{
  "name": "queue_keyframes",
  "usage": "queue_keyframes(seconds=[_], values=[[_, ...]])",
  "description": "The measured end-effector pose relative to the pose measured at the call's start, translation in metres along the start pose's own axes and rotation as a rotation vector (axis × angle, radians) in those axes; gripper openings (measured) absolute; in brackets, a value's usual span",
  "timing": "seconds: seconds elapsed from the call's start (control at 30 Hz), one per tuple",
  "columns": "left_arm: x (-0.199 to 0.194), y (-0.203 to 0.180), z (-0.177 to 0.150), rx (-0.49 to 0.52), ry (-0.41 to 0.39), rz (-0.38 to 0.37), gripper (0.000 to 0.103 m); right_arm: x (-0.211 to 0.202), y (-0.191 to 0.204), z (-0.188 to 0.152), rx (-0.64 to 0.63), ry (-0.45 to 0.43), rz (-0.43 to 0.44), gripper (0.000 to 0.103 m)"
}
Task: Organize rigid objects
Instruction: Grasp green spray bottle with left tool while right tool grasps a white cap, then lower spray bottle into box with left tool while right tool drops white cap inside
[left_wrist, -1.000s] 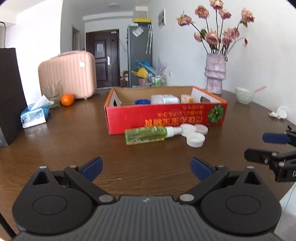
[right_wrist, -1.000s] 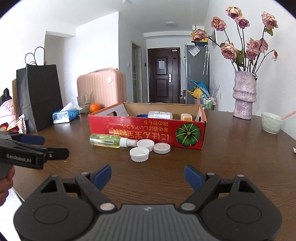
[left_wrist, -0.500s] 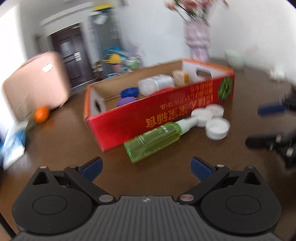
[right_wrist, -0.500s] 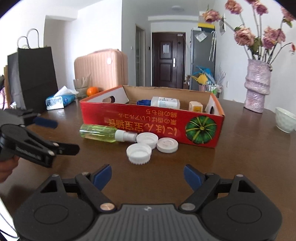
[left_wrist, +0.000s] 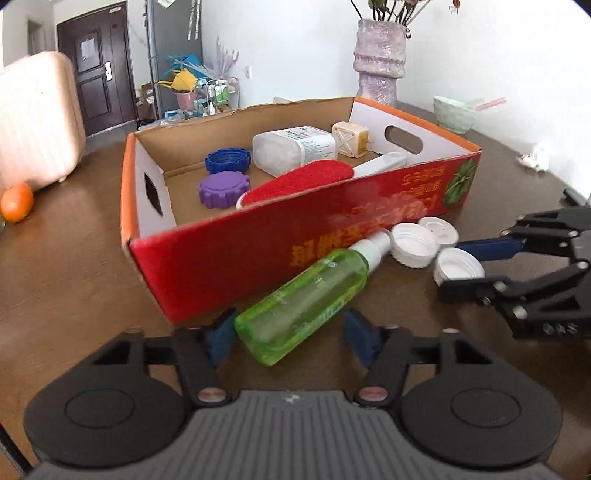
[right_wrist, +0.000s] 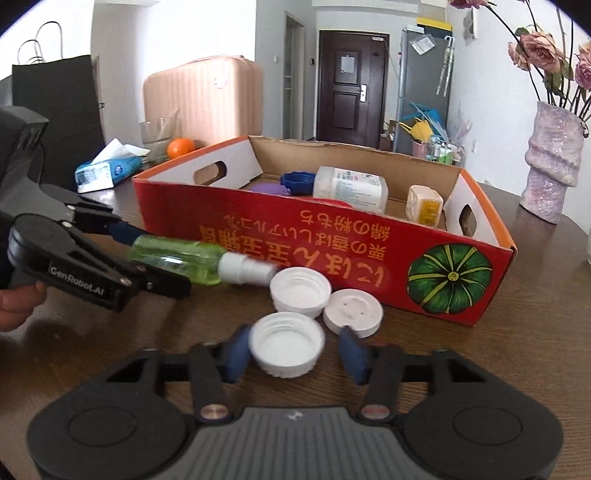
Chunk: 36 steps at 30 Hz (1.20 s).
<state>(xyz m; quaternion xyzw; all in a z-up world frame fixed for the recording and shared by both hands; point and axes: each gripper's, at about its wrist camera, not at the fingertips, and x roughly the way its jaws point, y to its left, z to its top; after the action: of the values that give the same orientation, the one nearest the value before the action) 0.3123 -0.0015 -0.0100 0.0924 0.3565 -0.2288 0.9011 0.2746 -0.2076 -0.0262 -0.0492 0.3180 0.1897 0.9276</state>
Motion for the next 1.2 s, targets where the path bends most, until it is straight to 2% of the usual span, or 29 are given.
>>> queue_keyframes(seconds=[0.13, 0.2, 0.23, 0.3, 0.37, 0.43, 0.47, 0.67, 0.87, 1.03, 1.2], values=[[-0.015, -0.018, -0.008, 0.059, -0.024, -0.038, 0.060, -0.009, -0.007, -0.006, 0.019, -0.008, -0.016, 0.040], [-0.014, -0.029, -0.005, 0.090, -0.051, -0.040, 0.071, -0.011, -0.008, -0.008, 0.017, -0.003, -0.021, 0.040], [-0.010, -0.033, -0.002, 0.097, -0.053, -0.027, 0.070, -0.012, -0.008, -0.009, 0.015, -0.003, -0.023, 0.040], [0.000, -0.041, 0.003, 0.098, -0.026, -0.021, 0.061, -0.018, -0.006, -0.012, 0.007, -0.002, -0.027, 0.040], [0.007, -0.044, 0.004, 0.062, 0.001, -0.045, 0.045, -0.024, -0.005, -0.017, 0.003, -0.003, -0.023, 0.040], [0.003, -0.050, -0.001, 0.051, -0.023, -0.031, 0.033, -0.030, -0.009, -0.021, 0.025, -0.004, -0.029, 0.040], [-0.001, -0.054, -0.004, 0.052, -0.029, -0.016, 0.031, -0.033, -0.011, -0.024, 0.031, -0.006, -0.044, 0.040], [-0.036, -0.070, -0.038, -0.011, -0.057, 0.018, 0.031, -0.052, -0.013, -0.041, 0.067, -0.037, -0.046, 0.039], [-0.077, -0.066, -0.055, -0.118, -0.102, 0.090, 0.031, -0.075, -0.011, -0.053, 0.095, -0.089, -0.028, 0.039], [-0.100, -0.061, -0.049, -0.143, -0.151, 0.125, 0.031, -0.089, -0.008, -0.052, 0.113, -0.123, -0.026, 0.039], [-0.101, -0.047, -0.019, -0.144, -0.191, 0.159, 0.031, -0.099, -0.014, -0.042, 0.133, -0.175, -0.026, 0.039]])
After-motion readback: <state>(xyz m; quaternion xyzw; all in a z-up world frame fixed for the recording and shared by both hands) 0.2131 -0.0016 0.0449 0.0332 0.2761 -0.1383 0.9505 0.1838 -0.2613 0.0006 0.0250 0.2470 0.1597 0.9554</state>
